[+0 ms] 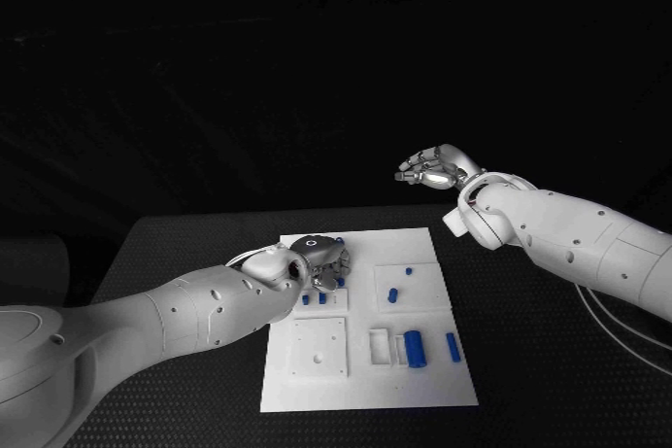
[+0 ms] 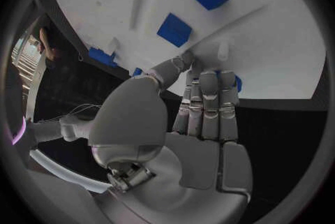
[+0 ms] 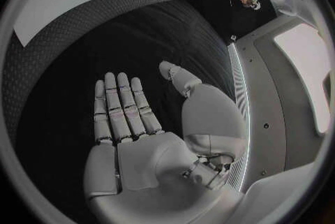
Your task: Assemble the parts on the task board
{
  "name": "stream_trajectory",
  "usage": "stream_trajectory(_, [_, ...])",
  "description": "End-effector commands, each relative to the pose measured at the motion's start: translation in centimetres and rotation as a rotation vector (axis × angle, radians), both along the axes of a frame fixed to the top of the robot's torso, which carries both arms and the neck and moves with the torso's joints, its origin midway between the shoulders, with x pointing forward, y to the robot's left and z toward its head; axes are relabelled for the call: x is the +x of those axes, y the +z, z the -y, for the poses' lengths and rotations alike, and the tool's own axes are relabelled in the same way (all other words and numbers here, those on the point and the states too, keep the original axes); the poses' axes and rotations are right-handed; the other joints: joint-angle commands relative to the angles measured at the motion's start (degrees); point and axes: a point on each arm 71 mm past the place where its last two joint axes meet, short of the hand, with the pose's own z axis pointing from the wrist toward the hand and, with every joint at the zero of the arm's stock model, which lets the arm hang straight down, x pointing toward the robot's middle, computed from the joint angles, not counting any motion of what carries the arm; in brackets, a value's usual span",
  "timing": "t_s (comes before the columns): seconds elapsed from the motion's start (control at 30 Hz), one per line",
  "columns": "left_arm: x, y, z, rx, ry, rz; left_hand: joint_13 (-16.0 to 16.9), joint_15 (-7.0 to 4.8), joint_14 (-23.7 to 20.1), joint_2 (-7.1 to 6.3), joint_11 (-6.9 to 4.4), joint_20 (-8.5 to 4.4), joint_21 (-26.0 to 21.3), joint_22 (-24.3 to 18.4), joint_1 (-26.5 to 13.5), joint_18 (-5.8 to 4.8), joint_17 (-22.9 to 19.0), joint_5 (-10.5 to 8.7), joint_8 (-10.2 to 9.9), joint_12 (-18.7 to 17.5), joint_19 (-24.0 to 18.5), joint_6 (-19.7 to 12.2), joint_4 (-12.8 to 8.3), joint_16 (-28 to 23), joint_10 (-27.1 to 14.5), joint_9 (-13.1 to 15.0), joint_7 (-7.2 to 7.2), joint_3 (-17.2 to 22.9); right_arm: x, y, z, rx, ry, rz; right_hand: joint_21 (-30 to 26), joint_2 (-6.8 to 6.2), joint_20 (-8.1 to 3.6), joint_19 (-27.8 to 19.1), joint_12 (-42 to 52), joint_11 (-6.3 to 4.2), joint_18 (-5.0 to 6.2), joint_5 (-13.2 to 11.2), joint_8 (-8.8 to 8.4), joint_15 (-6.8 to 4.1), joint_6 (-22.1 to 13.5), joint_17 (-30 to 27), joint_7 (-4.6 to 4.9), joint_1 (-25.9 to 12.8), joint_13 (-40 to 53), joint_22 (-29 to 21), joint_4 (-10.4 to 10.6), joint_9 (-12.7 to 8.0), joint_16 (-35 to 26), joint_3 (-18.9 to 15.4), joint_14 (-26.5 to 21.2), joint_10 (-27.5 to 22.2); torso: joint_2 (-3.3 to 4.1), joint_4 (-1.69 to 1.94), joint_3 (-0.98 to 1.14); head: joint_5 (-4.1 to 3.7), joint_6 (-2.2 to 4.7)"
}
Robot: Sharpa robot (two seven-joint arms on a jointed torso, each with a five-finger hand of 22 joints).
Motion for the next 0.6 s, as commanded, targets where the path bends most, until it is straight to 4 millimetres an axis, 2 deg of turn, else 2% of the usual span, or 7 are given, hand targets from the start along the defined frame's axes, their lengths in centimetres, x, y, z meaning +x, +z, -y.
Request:
stream_trajectory(0.03, [-0.21,-0.57,-0.13,0.008,0.014,-0.017,-1.83,0.51,-0.11,-1.01,3.14,0.02,-0.28,1.07,-0.47,1.47,-0.10,-0.37,-0.25,-0.37,-0.39,-0.61,0.28,-0.20,-3.73,-0.14,0.29,-0.37,-0.04,0.01,-0.15,0.000,0.014,0.000,-0.36,0.31,0.05,-0.19,-0.26,0.03,0.98,0.31,0.25,0.03,-0.30,-0.08,1.20,-0.11,-0.08,0.09,-0.03,-0.06,0.27,-0.34,-0.53,0.23,0.01,-0.01,-0.03,-0.05,0.04])
stream_trajectory(0.27, [-0.32,-0.48,0.11,-0.005,0.007,-0.015,-1.98,0.92,-0.41,-2.25,3.55,0.51,-0.38,1.08,-1.42,1.86,-0.20,-0.65,-0.35,-0.71,-0.62,-1.19,1.29,-0.25,-4.70,-0.25,0.64,-0.78,-0.03,0.00,-0.17,0.000,0.015,0.000,-0.37,0.31,0.05,-0.18,-0.26,0.03,0.99,0.31,0.26,0.03,-0.29,-0.09,1.20,-0.10,-0.08,0.10,-0.04,-0.07,0.28,-0.35,-0.54,0.24,0.02,0.00,-0.04,-0.01,0.07])
stream_trajectory(0.53, [-0.47,-0.56,0.22,-0.004,-0.005,-0.031,-1.97,0.97,-0.43,-2.41,3.59,0.58,-0.38,1.09,-1.62,1.94,-0.21,-0.66,-0.30,-0.70,-0.65,-1.21,1.57,-0.22,-4.79,-0.25,0.71,-0.84,-0.03,0.00,-0.15,0.000,0.014,0.000,-0.37,0.32,0.06,-0.18,-0.26,0.03,1.00,0.32,0.26,0.03,-0.29,-0.09,1.20,-0.09,-0.08,0.11,-0.05,-0.07,0.28,-0.35,-0.54,0.24,0.01,-0.01,-0.03,-0.04,0.01])
stream_trajectory(0.6, [-0.47,-0.58,0.21,-0.003,-0.007,-0.034,-1.89,0.88,-0.42,-2.36,3.48,0.60,-0.32,1.15,-1.91,2.01,-0.17,-0.69,0.58,-0.53,-0.71,0.20,1.99,-0.08,-4.64,0.11,0.32,-0.96,-0.03,0.00,-0.16,0.000,0.015,0.000,-0.37,0.33,0.06,-0.18,-0.26,0.03,1.00,0.32,0.27,0.03,-0.29,-0.09,1.20,-0.09,-0.08,0.11,-0.05,-0.07,0.28,-0.34,-0.53,0.24,0.02,-0.01,-0.01,-0.04,0.01])
